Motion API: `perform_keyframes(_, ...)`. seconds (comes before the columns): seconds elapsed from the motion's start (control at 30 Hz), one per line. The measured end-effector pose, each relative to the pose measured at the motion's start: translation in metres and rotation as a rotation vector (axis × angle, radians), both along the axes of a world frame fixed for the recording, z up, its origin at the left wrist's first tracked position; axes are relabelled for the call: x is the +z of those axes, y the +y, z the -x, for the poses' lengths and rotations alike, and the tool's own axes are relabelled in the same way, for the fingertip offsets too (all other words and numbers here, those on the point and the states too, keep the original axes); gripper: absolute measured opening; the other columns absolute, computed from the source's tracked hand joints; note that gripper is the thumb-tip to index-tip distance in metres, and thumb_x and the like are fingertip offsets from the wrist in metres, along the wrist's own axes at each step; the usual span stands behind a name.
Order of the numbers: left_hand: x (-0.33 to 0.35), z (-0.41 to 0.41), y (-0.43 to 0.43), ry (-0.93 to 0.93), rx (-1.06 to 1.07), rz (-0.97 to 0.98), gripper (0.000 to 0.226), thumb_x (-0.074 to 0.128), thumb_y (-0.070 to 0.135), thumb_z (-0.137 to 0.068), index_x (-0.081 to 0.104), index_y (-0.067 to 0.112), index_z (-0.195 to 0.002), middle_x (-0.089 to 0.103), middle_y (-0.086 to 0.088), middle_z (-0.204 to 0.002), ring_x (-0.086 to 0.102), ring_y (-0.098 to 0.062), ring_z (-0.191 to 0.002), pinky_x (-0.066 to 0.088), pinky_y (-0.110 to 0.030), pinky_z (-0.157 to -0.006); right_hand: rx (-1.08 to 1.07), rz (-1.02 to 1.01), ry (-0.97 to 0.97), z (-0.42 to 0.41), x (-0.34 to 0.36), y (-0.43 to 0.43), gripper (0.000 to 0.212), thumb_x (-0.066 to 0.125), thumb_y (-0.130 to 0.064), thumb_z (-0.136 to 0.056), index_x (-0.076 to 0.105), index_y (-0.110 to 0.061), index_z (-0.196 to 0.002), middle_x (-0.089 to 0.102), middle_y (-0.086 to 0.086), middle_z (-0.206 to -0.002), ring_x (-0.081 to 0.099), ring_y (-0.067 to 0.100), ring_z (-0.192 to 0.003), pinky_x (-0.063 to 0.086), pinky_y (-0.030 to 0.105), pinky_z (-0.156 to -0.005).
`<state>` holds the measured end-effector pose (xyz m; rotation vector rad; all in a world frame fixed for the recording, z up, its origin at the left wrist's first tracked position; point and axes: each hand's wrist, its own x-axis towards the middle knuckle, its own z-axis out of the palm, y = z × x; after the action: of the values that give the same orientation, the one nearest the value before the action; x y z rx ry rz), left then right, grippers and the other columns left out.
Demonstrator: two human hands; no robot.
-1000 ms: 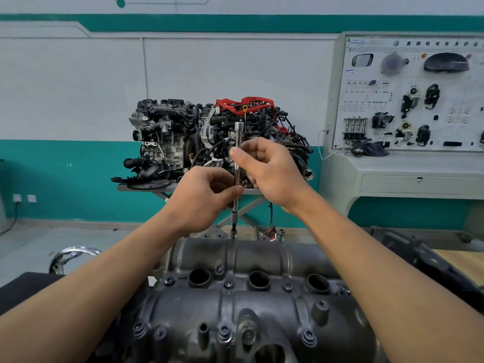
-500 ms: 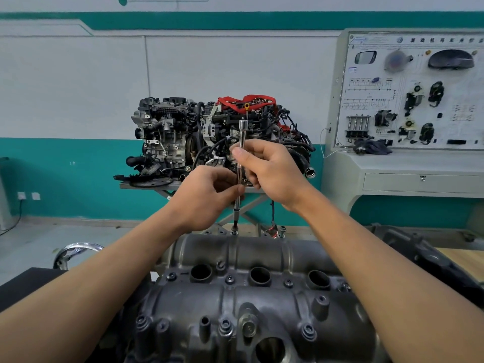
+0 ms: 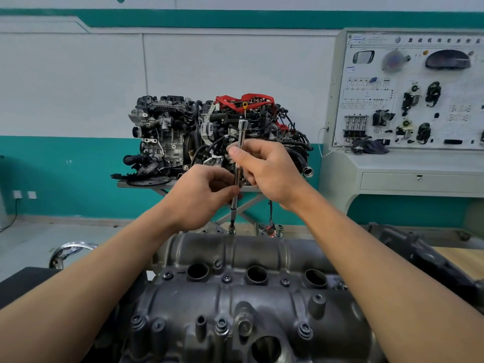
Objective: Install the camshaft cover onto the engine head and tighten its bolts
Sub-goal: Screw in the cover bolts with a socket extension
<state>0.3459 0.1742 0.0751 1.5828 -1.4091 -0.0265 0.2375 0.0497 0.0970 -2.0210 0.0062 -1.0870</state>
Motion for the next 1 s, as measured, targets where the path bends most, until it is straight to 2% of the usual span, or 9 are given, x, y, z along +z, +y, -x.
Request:
perform_keyframes(0.1,-0.0001,0.0009,0.0008,-0.006,-0.048,-0.032,0.013,0.064,0.008,-0.095,0.074,0.009,-0.103,0.078,0.001,-0.090,0.074,-0.007,-0.087,0.057,-0.020,-0.082,-0.034,0.019,-0.011,-0.0002,0.0006,0.0017,0.032,0.061,-0.018,-0.098,0.065,0.011,-0.085,0.042,0.001,-0.054,0.036,0.007,-0.048,0.033,0.016,-0.048)
perform_keyframes(0.23,0.0006,0.0012,-0.0014,-0.011,0.050,-0.015,0.024,0.085,0.021,-0.077,0.074,0.011,-0.095,0.078,-0.002,-0.081,0.075,-0.013,-0.076,0.060,-0.025,-0.073,-0.152,0.016,-0.095,-0.0026,-0.0003,0.0039,0.027,0.080,-0.022,-0.083,0.061,-0.010,-0.068,0.051,-0.002,-0.057,0.041,0.005,-0.050,0.040,0.020,-0.049)
perform_keyframes(0.33,0.0007,-0.0005,-0.0002,0.028,0.049,0.025,0.014,0.085,0.010,-0.076,0.074,0.007,-0.085,0.077,-0.003,-0.075,0.074,-0.011,-0.068,0.058,-0.018,-0.066,-0.139,-0.027,-0.131,-0.0056,-0.0032,0.0091,0.029,0.081,-0.025,-0.082,0.060,-0.008,-0.070,0.050,0.003,-0.060,0.041,0.008,-0.053,0.039,0.022,-0.051)
perform_keyframes(0.5,-0.0001,-0.0002,0.0040,-0.007,-0.080,-0.074,0.021,0.064,-0.003,-0.092,0.073,0.007,-0.108,0.079,0.000,-0.092,0.075,-0.009,-0.087,0.059,-0.022,-0.082,0.052,-0.040,-0.029,-0.0020,-0.0026,0.0045,0.026,0.062,-0.018,-0.097,0.068,0.007,-0.094,0.043,-0.005,-0.056,0.037,0.005,-0.047,0.032,0.013,-0.046)
perform_keyframes(0.57,0.0000,0.0001,0.0041,-0.016,-0.090,-0.064,0.020,0.064,-0.001,-0.092,0.073,0.008,-0.107,0.079,0.001,-0.091,0.075,-0.008,-0.087,0.059,-0.021,-0.082,0.022,-0.017,-0.015,-0.0015,-0.0019,0.0042,0.028,0.060,-0.016,-0.098,0.067,0.010,-0.090,0.042,-0.008,-0.052,0.036,0.004,-0.046,0.031,0.014,-0.046)
perform_keyframes(0.63,-0.0001,0.0012,0.0022,-0.033,-0.049,-0.029,0.015,0.073,0.009,-0.089,0.073,0.010,-0.103,0.079,0.004,-0.085,0.075,-0.007,-0.081,0.058,-0.019,-0.076,-0.065,0.015,-0.049,-0.0024,-0.0017,0.0071,0.024,0.068,-0.017,-0.094,0.067,-0.001,-0.076,0.047,-0.015,-0.049,0.040,0.001,-0.045,0.035,0.013,-0.047)
perform_keyframes(0.77,0.0010,0.0017,-0.0004,0.025,0.057,0.080,0.014,0.083,0.015,-0.078,0.074,0.006,-0.084,0.077,-0.004,-0.072,0.073,-0.010,-0.064,0.057,-0.018,-0.061,-0.191,-0.029,-0.137,-0.0057,-0.0049,0.0086,0.032,0.083,-0.026,-0.080,0.060,-0.006,-0.070,0.049,0.002,-0.060,0.040,0.006,-0.051,0.039,0.021,-0.050)
perform_keyframes(0.87,0.0008,0.0019,0.0007,0.010,0.050,0.059,0.009,0.078,0.010,-0.084,0.075,0.004,-0.090,0.077,-0.007,-0.078,0.075,-0.018,-0.072,0.061,-0.028,-0.069,-0.117,-0.048,-0.089,-0.0038,-0.0041,0.0080,0.031,0.079,-0.030,-0.084,0.065,-0.002,-0.081,0.052,0.005,-0.064,0.045,0.011,-0.056,0.042,0.025,-0.055)
perform_keyframes(1.0,0.0001,0.0026,0.0030,0.021,-0.033,-0.014,0.016,0.063,0.001,-0.094,0.074,0.007,-0.105,0.079,-0.003,-0.090,0.075,-0.015,-0.087,0.060,-0.034,-0.084,0.036,-0.027,-0.009,0.0005,-0.0015,0.0053,0.010,0.061,-0.014,-0.097,0.070,-0.013,-0.092,0.055,-0.017,-0.053,0.049,-0.002,-0.047,0.039,0.009,-0.049)
